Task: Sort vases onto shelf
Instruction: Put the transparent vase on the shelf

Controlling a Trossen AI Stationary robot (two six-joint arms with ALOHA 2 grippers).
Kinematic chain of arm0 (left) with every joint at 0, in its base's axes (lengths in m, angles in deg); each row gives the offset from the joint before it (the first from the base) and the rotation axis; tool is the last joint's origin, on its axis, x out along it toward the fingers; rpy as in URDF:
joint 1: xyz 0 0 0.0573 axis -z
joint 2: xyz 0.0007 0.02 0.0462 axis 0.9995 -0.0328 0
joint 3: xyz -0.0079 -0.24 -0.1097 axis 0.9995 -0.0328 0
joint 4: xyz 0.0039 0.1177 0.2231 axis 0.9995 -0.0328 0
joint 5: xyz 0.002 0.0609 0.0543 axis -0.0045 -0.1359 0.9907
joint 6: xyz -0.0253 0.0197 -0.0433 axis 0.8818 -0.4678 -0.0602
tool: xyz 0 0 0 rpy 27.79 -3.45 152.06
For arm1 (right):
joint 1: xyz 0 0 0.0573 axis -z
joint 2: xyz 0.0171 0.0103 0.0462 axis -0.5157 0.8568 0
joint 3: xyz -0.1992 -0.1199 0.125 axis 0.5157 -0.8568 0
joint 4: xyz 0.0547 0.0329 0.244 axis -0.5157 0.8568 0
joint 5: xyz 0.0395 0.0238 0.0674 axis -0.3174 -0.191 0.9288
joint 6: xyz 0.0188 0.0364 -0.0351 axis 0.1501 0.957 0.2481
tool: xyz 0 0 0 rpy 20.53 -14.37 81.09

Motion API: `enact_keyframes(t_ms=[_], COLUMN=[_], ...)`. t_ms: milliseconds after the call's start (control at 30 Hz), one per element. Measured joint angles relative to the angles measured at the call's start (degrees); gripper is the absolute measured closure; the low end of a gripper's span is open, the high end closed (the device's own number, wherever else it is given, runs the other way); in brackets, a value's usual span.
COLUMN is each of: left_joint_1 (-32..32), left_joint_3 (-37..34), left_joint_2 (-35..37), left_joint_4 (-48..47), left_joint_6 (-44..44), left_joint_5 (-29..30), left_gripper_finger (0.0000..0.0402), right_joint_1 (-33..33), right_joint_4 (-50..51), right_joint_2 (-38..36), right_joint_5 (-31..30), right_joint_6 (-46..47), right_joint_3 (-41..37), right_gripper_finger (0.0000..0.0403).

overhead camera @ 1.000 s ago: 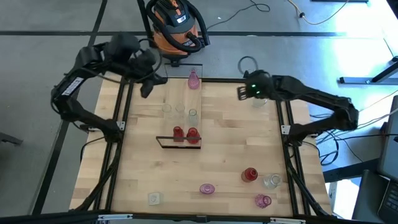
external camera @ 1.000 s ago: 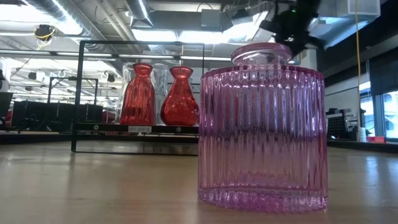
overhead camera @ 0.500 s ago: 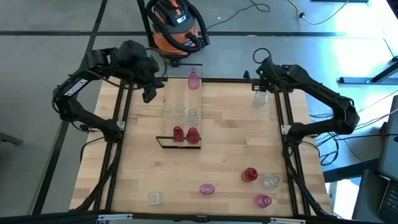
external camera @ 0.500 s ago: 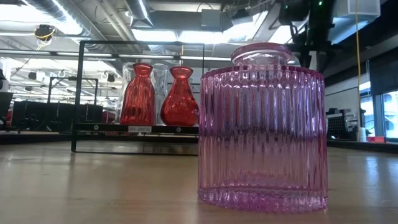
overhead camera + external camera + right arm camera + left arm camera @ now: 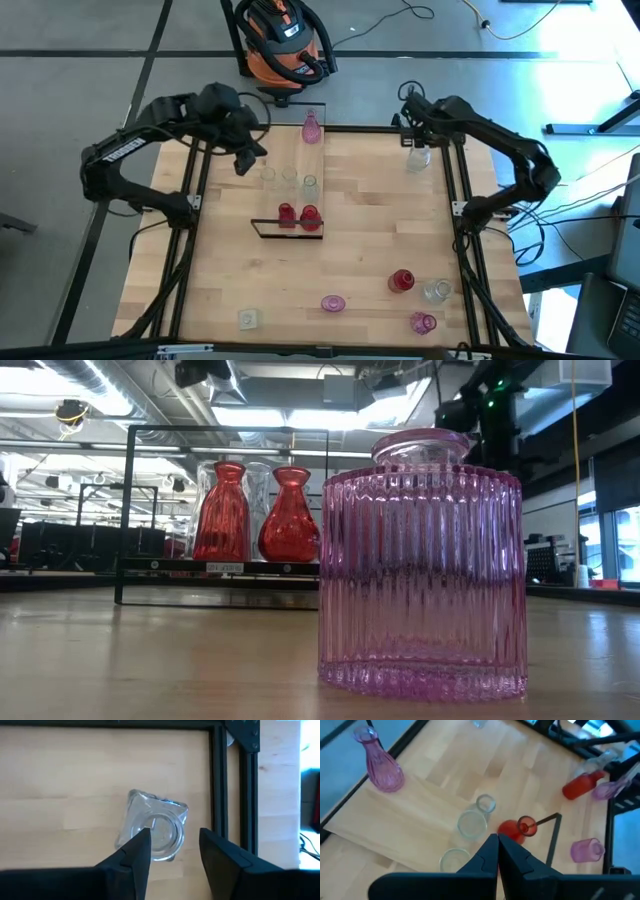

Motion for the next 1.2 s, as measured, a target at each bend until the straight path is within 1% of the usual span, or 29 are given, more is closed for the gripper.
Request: enact_keyframes(t_ms=[167, 267, 400, 500, 600, 733, 767, 800, 900, 967, 1033, 1100, 1200], left_joint_1=[0.0, 0.0, 0.0, 0.0, 0.0, 0.0, 0.0, 0.0, 0.0, 0.0, 0.0, 0.0, 0.0], left_joint_3=[0.0, 0.0, 0.0, 0.0, 0.0, 0.0, 0.0, 0.0, 0.0, 0.0, 0.0, 0.0, 0.0], left_joint_2=[3.1, 5.3, 7.3, 8.4, 9.0, 9.1, 9.1, 9.1, 8.7, 8.4, 8.2, 7.9, 7.3], left_joint_4=[0.1, 0.1, 0.1, 0.1, 0.1, 0.1, 0.2, 0.4, 2.0, 3.0, 4.6, 5.8, 8.5], left_joint_6=[1.5, 1.7, 2.0, 3.2, 3.2, 3.6, 3.8, 4.2, 5.1, 6.2, 7.4, 8.5, 10.6], left_joint_5=[0.3, 1.5, 4.4, 5.7, 6.0, 6.1, 6.4, 6.8, 8.0, 8.1, 8.7, 9.5, 10.4], left_gripper_finger=[0.0401, 0.0401, 0.0401, 0.0401, 0.0401, 0.0401, 0.0401, 0.0401, 0.0401, 0.0401, 0.0401, 0.0401, 0.0401], right_joint_1=[0.7, 1.0, 1.0, 1.0, 0.9, 0.9, 0.9, 0.9, 0.9, 0.9, 0.8, 0.0, -2.3], right_joint_4=[1.3, 1.2, -1.5, -3.6, -4.0, -5.7, -6.6, -7.4, -8.5, -8.4, -7.9, -6.9, -5.1], right_joint_2=[3.7, 5.2, 6.1, 5.8, 5.8, 4.8, 4.2, 3.8, 2.6, 1.9, 1.2, 0.8, 0.6], right_joint_5=[-1.0, -0.9, 0.7, 3.1, 4.1, 4.8, 5.4, 5.9, 6.6, 9.0, 13.2, 17.3, 19.2], right_joint_6=[-1.4, -2.4, -2.7, -3.2, -5.0, -7.8, -8.1, -8.8, -10.3, -11.9, -13.7, -15.4, -18.1], right_joint_3=[0.0, -0.3, -3.6, -6.6, -7.7, -7.8, -7.9, -8.0, -8.0, -8.1, -7.9, -6.5, -1.8], right_gripper_finger=[0.0253, 0.0253, 0.0253, 0.0259, 0.0289, 0.0369, 0.0381, 0.0386, 0.0374, 0.0378, 0.0389, 0.0389, 0.0388])
